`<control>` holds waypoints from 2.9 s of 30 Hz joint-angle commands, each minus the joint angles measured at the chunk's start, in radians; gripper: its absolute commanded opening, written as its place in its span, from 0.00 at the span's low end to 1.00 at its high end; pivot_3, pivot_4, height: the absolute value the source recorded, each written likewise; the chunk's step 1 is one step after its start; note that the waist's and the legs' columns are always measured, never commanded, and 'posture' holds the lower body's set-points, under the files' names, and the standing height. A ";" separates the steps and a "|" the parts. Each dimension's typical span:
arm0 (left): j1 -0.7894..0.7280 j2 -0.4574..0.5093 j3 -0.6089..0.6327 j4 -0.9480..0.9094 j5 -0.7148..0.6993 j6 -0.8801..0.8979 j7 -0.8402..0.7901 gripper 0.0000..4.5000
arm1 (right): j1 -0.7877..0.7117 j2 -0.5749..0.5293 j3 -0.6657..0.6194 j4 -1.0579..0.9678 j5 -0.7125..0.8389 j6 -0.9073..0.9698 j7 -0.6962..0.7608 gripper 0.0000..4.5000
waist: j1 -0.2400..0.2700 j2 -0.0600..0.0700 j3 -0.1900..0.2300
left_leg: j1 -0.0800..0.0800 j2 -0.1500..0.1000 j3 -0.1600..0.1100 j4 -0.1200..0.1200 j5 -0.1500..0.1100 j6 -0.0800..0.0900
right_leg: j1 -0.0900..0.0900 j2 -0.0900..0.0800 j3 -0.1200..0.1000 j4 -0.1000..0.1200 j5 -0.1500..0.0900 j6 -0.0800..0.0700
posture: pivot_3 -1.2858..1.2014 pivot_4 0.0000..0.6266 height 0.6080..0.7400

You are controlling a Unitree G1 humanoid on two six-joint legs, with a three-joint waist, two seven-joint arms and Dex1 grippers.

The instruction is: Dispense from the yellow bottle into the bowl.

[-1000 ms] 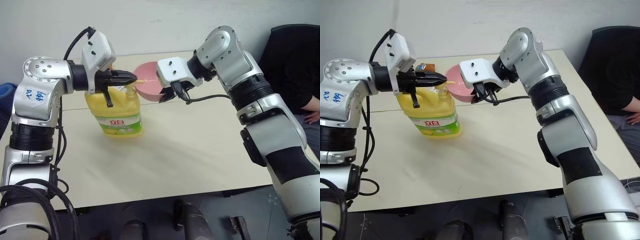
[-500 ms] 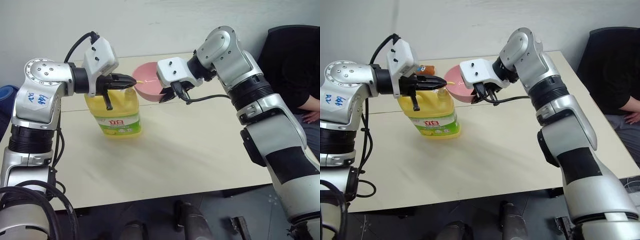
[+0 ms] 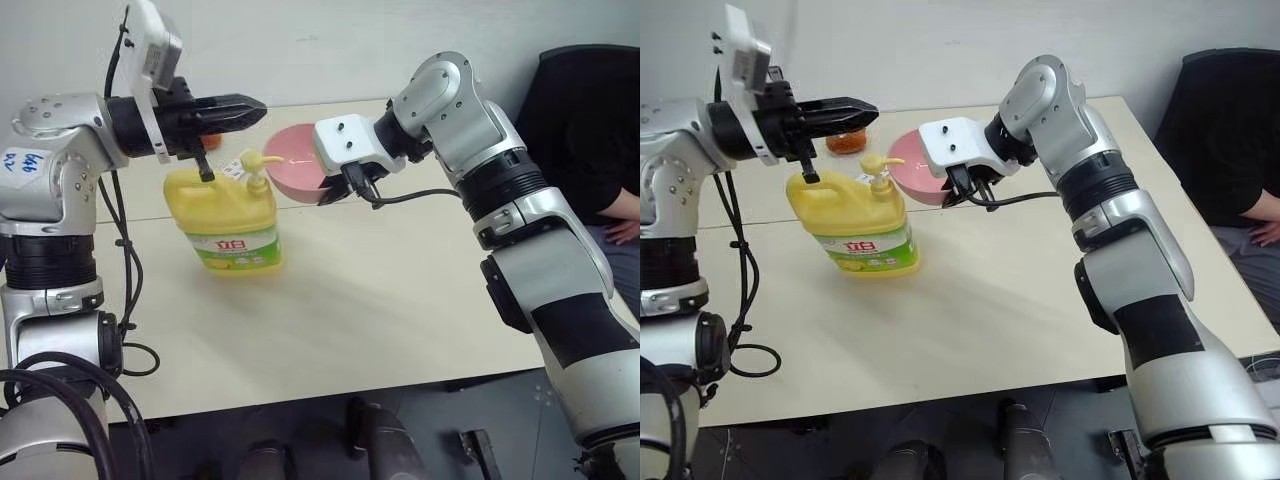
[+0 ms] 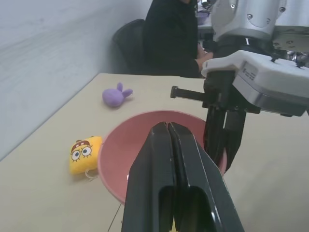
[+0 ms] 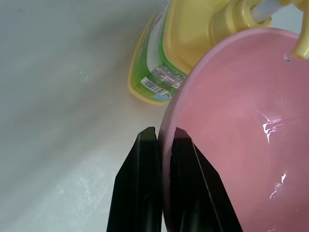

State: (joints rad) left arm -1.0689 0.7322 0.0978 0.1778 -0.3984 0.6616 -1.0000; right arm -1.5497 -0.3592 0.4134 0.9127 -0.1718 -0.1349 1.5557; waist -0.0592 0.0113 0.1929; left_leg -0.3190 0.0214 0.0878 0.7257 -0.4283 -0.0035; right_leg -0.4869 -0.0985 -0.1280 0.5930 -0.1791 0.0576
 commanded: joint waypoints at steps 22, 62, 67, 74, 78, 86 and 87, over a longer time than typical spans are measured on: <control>0.117 0.035 -0.181 -0.024 0.211 -0.219 -0.011 0.01 | -0.014 -0.040 0.048 -0.065 0.061 -0.021 0.059 0.00 | 0.003 0.000 0.000 | 0.002 0.000 0.000 0.000 0.000 0.000 | 0.002 0.000 0.000 0.000 0.000 0.000 | 0.52 0.24 1.00; 0.205 -0.003 -0.306 0.042 0.433 -0.439 -0.032 0.01 | 0.005 -0.042 0.063 -0.105 0.101 0.023 0.059 0.00 | 0.006 0.003 -0.005 | 0.023 0.004 0.004 -0.008 0.000 0.000 | 0.022 0.001 0.002 -0.002 -0.001 -0.001 | 0.52 0.24 1.00; 0.141 -0.021 -0.238 0.063 0.391 -0.387 0.001 0.01 | 0.005 -0.046 0.055 -0.105 0.102 0.021 0.059 0.00 | 0.006 0.003 -0.005 | 0.022 0.005 0.004 -0.008 0.000 0.000 | 0.022 0.001 0.002 -0.003 -0.001 -0.001 | 0.52 0.24 1.00; 0.028 -0.023 -0.060 -0.004 0.212 -0.136 0.021 0.09 | 0.023 -0.102 0.068 -0.174 0.174 0.053 0.059 0.00 | 0.006 0.003 -0.004 | 0.021 0.005 0.002 -0.007 0.000 0.000 | 0.019 0.001 0.000 -0.004 -0.001 -0.001 | 0.52 0.24 1.00; -0.018 0.020 0.072 -0.096 0.058 0.049 0.023 0.32 | 0.063 -0.159 0.070 -0.241 0.205 0.070 0.059 0.00 | 0.005 0.000 -0.002 | 0.002 0.002 0.002 -0.004 0.000 0.000 | 0.000 0.001 -0.001 -0.001 0.000 -0.001 | 0.52 0.24 1.00; 0.154 0.309 0.430 -0.364 -0.274 0.434 -0.061 0.82 | 0.323 -0.319 -0.001 -0.506 0.234 0.163 0.037 0.00 | 0.004 -0.001 -0.001 | -0.001 0.004 0.001 -0.007 0.000 -0.001 | -0.002 0.001 -0.004 -0.006 -0.001 -0.001 | 0.52 0.24 1.00; 0.226 0.357 0.494 -0.394 -0.301 0.482 -0.086 0.87 | 0.368 -0.334 -0.008 -0.536 0.228 0.171 0.015 0.00 | 0.005 -0.001 -0.001 | -0.001 0.004 0.001 -0.007 0.000 -0.001 | -0.002 0.001 -0.004 -0.005 -0.001 -0.001 | 0.52 0.24 1.00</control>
State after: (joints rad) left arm -0.8913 1.0431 0.4952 -0.1547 -0.6398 1.0704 -1.0474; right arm -1.2033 -0.6719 0.4508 0.4566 0.0381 0.0149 1.5542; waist -0.0543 0.0103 0.1922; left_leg -0.3196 0.0250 0.0886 0.7193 -0.4286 -0.0043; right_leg -0.4885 -0.0974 -0.1318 0.5878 -0.1798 0.0564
